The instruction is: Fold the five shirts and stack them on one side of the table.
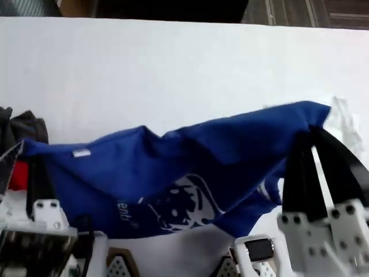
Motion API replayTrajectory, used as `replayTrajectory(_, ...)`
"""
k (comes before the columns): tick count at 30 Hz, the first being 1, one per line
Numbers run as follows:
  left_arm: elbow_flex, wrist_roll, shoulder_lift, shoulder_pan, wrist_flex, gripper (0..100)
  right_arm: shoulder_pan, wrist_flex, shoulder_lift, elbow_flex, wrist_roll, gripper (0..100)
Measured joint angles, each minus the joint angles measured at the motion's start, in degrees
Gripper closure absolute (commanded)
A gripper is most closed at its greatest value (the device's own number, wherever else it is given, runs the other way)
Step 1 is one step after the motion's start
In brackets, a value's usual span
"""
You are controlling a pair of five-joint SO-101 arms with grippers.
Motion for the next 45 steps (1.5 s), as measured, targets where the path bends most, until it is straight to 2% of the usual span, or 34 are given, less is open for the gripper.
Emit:
replayTrajectory(6, 2.7, 0.0, 0.0, -0.1, -2.0, 98, -1.2, 0.0, 6.0, -2.9, -2.9, 97.8)
replayTrajectory(17, -1.1, 0.0, 0.0, 0.0, -1.9, 98, -2.5, 0.0, 5.9, -18.6, -2.2, 97.8)
replayTrajectory(29, -1.2, 0.0, -0.2, 0.0, -1.5, 98, -2.6, 2.3, 5.9, -20.3, -2.0, 97.8)
replayTrajectory(36, 3.3, 0.0, 1.1, 0.0, -3.5, 98, -2.6, 0.7, 5.9, -8.0, -4.9, 97.8)
replayTrajectory(45, 14.4, -0.2, 18.0, 0.0, -16.7, 98, -3.1, -17.4, 6.3, 22.7, -6.0, 97.8)
